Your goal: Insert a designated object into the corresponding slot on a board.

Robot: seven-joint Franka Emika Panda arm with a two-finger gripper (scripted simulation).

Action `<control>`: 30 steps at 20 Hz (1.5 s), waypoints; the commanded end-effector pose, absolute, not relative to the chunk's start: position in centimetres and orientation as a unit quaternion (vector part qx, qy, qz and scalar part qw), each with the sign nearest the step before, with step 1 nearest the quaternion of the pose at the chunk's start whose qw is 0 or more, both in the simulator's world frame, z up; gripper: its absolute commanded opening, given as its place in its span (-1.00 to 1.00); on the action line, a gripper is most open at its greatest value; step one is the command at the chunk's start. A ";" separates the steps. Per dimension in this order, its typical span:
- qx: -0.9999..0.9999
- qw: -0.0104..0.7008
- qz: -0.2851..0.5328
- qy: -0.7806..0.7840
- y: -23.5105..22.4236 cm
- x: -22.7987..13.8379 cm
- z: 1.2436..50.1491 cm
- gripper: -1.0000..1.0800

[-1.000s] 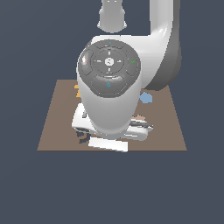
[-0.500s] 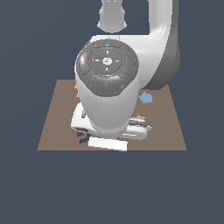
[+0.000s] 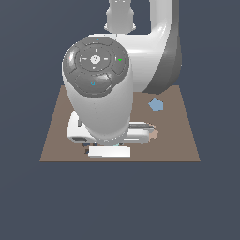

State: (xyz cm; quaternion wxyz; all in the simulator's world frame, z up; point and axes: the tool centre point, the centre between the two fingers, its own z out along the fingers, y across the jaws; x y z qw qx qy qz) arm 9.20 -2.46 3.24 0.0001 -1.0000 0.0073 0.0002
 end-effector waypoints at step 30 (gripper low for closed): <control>-0.983 -0.001 0.000 -0.184 -9.7 9.2 3.6 -1.00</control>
